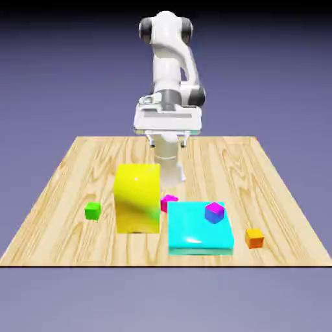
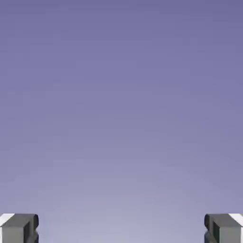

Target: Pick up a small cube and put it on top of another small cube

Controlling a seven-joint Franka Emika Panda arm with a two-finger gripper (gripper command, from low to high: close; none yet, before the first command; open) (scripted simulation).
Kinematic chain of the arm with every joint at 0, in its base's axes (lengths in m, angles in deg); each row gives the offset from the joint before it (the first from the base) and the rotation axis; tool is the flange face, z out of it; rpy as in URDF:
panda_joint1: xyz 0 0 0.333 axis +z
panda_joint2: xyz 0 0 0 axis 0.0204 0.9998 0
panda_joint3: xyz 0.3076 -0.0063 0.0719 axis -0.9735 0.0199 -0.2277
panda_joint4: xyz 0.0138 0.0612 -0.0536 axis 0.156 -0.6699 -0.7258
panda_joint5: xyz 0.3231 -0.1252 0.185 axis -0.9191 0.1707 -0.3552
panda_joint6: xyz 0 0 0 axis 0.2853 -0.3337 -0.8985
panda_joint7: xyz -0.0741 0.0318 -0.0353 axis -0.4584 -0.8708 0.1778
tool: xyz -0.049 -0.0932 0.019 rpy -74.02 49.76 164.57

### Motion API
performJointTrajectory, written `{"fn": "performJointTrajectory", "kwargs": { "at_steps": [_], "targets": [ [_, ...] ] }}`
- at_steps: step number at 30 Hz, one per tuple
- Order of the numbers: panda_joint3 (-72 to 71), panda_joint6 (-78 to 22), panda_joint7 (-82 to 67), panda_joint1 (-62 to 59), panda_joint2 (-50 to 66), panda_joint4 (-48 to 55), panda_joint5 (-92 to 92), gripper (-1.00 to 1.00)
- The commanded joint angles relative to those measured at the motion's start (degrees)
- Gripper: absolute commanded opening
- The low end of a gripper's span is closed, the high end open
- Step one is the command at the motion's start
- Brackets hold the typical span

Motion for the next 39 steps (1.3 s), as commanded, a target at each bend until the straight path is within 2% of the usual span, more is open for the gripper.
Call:
{"fn": "performJointTrajectory", "kwargs": {
  "at_steps": [1, 31, 33, 37, 38, 39],
  "targets": [
    [-1.13, -1.70, -0.67, 0.19, 2.08, 1.44, 1.40, 0.00],
    [-34.91, -52.55, -20.72, 5.82, 64.37, 44.69, 43.34, 0.00],
    [-35.36, -53.24, -20.99, 5.89, 65.22, 45.28, 43.91, 0.00],
    [-30.67, -47.74, -17.40, 7.19, 71.86, 45.29, 50.10, 0.00],
    [-30.67, -47.74, -17.40, 7.19, 71.86, 45.29, 50.10, -1.00],
    [-30.67, -47.74, -17.40, 7.19, 71.86, 45.29, 50.10, -1.00]
  ]
}}
